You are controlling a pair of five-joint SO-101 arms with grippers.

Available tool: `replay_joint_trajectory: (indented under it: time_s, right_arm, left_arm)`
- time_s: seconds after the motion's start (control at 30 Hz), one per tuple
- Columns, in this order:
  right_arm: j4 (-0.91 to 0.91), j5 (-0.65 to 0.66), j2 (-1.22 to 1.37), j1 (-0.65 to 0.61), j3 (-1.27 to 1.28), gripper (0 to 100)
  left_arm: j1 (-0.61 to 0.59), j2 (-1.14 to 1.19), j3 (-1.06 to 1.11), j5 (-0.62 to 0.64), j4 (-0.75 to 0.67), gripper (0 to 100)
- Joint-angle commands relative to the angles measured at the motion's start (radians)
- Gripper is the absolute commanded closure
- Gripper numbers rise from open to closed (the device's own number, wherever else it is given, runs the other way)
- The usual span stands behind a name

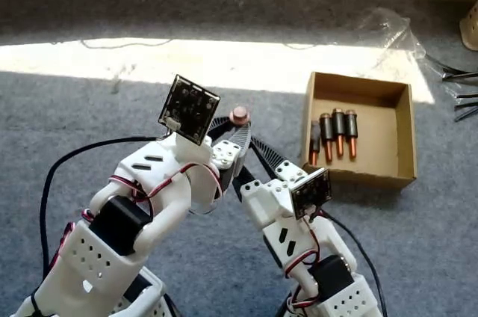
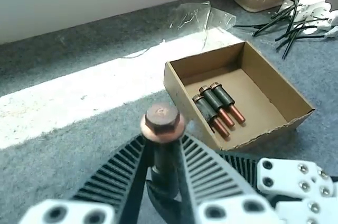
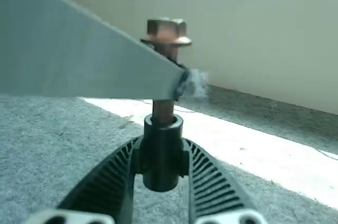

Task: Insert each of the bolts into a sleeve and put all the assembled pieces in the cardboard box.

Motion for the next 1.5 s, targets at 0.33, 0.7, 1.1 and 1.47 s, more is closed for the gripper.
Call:
replay_joint_trajectory:
  time_s: [0.33, 0.7, 1.1, 1.47]
  right_arm:
    - [-0.001, -0.003, -0.013, 0.015, 0.136, 99.5]
    - [-0.001, -0.003, -0.013, 0.015, 0.136, 99.5]
    - [-0.001, -0.003, -0.013, 0.015, 0.134, 99.5]
    - [0.001, -0.003, -0.013, 0.021, 0.134, 99.5]
  left_arm:
    - [-0.015, 0.001, 0.038, -0.003, 0.035, 97]
    - [-0.016, 0.001, 0.038, -0.005, 0.035, 83]
    - [-0.016, -0.001, 0.031, 0.003, -0.032, 71]
    - [-0.28, -0.433, 0.042, -0.005, -0.057, 76]
